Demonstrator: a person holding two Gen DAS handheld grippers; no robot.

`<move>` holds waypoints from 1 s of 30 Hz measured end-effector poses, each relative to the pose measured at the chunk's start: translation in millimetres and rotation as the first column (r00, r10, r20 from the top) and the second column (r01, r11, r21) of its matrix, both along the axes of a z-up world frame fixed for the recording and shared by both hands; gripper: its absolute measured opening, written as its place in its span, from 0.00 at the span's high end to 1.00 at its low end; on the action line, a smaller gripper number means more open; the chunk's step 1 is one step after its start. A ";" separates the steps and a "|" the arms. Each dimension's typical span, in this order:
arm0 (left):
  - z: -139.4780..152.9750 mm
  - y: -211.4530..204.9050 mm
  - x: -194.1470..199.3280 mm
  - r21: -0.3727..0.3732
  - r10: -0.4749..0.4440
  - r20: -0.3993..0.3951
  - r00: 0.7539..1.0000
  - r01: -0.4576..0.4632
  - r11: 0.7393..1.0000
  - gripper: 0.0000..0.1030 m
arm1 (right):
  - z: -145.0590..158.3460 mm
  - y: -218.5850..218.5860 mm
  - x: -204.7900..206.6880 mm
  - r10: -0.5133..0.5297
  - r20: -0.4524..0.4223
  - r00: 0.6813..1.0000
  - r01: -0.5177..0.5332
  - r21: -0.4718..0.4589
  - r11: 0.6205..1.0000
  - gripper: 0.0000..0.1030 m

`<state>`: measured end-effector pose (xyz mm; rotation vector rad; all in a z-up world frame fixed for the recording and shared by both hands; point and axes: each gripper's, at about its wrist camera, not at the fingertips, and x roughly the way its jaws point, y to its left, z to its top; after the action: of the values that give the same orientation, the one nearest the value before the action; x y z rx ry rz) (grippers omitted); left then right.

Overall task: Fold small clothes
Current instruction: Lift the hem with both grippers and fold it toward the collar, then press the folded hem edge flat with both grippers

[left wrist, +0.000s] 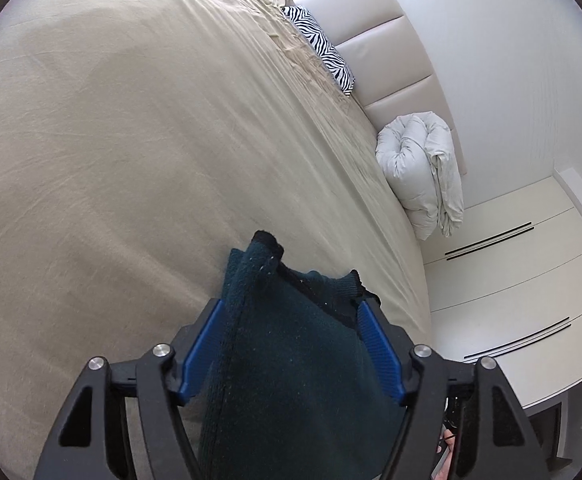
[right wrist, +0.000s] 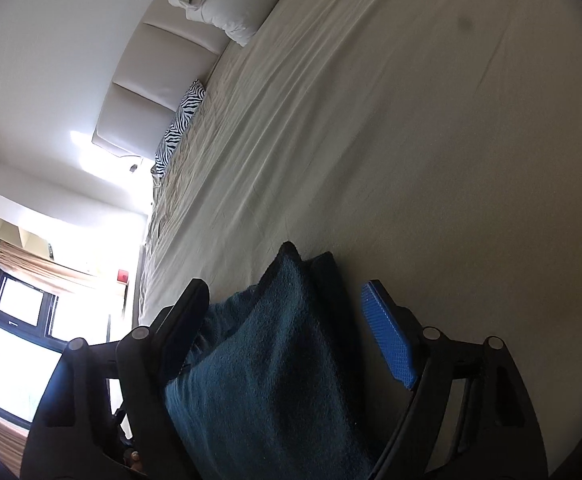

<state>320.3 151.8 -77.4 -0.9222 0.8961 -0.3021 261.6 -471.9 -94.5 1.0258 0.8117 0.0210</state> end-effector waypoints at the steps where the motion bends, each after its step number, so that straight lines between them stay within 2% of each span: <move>1: 0.8 1.0 -7.5 0.023 0.000 0.000 1.000 0.000 1.000 0.32 | 4.7 0.5 -5.2 0.010 0.007 1.000 -0.010 -0.024 1.000 0.23; 4: 3.7 -1.9 -34.3 0.105 -0.020 0.011 1.000 0.018 0.994 0.32 | 20.6 15.5 -19.4 0.092 -0.007 0.996 -0.092 -0.152 0.984 0.25; 8: -5.5 -5.1 -62.9 0.133 -0.026 -0.009 1.000 0.027 0.991 0.32 | 29.7 45.1 -45.3 0.196 -0.075 0.978 -0.209 -0.331 0.920 0.31; 10: -12.8 -10.3 -72.1 0.159 -0.027 -0.033 0.999 0.032 0.987 0.32 | 25.4 59.5 -55.0 0.226 -0.111 0.968 -0.251 -0.372 0.894 0.33; 13: -16.4 -22.3 -84.4 0.213 -0.047 -0.035 0.998 0.053 0.976 0.39 | 17.6 78.3 -75.7 0.249 -0.144 0.958 -0.287 -0.422 0.860 0.37; 17: -14.6 -39.0 -95.4 0.281 -0.093 -0.035 0.995 0.099 0.955 0.49 | 7.6 89.5 -102.9 0.258 -0.164 0.952 -0.305 -0.454 0.837 0.42; 19: -15.3 -45.2 -98.5 0.307 -0.109 -0.036 0.993 0.114 0.945 0.53 | 6.4 88.9 -117.2 0.242 -0.178 0.954 -0.298 -0.470 0.830 0.50; 21: -17.7 -49.6 -101.4 0.324 -0.117 -0.040 0.992 0.124 0.938 0.58 | 3.2 81.5 -121.4 0.219 -0.175 0.960 -0.276 -0.462 0.843 0.51; 23: -18.3 -52.7 -103.4 0.344 -0.115 -0.044 0.992 0.124 0.931 0.64 | 1.4 73.9 -123.8 0.219 -0.164 0.962 -0.269 -0.434 0.860 0.60; 24: -18.3 -53.5 -104.0 0.352 -0.113 -0.044 0.993 0.121 0.928 0.65 | -0.9 72.3 -123.5 0.218 -0.170 0.961 -0.272 -0.431 0.861 0.67; 26: -17.7 -53.7 -106.0 0.361 -0.109 -0.042 0.993 0.117 0.925 0.66 | -2.7 70.3 -125.9 0.219 -0.166 0.961 -0.271 -0.431 0.861 0.71; 27: -16.6 -54.8 -105.3 0.367 -0.108 -0.042 0.993 0.116 0.923 0.66 | -1.1 69.4 -127.0 0.221 -0.158 0.962 -0.269 -0.432 0.861 0.77; 30: -13.8 -60.0 -104.6 0.387 -0.110 -0.036 0.993 0.115 0.915 0.66 | 4.2 67.6 -130.8 0.211 -0.147 0.966 -0.255 -0.447 0.857 0.77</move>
<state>215.7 91.8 -91.2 -0.5059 0.9805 -0.2054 130.8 -404.3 -90.3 0.4727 0.9664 -0.0137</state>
